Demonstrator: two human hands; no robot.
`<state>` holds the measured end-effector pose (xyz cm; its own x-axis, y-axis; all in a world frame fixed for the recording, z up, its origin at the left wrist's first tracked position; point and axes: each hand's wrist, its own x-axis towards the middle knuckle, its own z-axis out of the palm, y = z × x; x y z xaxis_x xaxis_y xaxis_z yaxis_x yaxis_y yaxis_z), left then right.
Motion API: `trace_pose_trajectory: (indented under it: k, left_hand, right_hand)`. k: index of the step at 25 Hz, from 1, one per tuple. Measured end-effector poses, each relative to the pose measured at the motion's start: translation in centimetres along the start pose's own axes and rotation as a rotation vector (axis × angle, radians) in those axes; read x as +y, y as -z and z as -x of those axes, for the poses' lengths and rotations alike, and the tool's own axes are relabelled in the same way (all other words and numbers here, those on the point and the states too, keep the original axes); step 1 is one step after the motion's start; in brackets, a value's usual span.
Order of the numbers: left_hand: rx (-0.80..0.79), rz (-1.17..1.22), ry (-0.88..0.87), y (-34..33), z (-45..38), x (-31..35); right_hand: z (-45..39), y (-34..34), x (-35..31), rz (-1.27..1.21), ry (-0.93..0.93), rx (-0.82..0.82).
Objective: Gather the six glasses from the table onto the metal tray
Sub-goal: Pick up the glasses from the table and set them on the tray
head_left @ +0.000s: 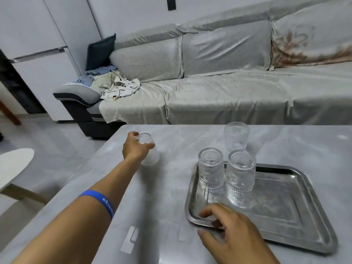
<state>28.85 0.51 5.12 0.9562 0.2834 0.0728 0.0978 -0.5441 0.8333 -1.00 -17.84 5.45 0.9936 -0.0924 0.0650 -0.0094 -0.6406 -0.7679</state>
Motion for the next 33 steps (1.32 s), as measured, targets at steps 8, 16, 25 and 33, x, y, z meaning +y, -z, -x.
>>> trace_pose_trajectory:
  k: [8,16,25,33]
  left_hand:
    - [-0.360,0.396,-0.507,5.3,18.9,7.5]
    - [-0.678,0.394,-0.632,2.1,24.8,8.5]
    - [-0.454,-0.202,-0.123,-2.1,18.7,-1.0]
    - [-0.498,-0.173,-0.161,-2.7,18.5,-1.6]
  right_hand:
    - [0.2,3.4,-0.5,-0.136,0.085,0.327]
    - [0.7,7.6,2.8,-0.013,-0.073,0.732]
    - [-4.4,8.8,11.3,-0.176,-0.325,0.750]
    - [-5.8,6.8,12.7,-0.126,-0.323,0.589]
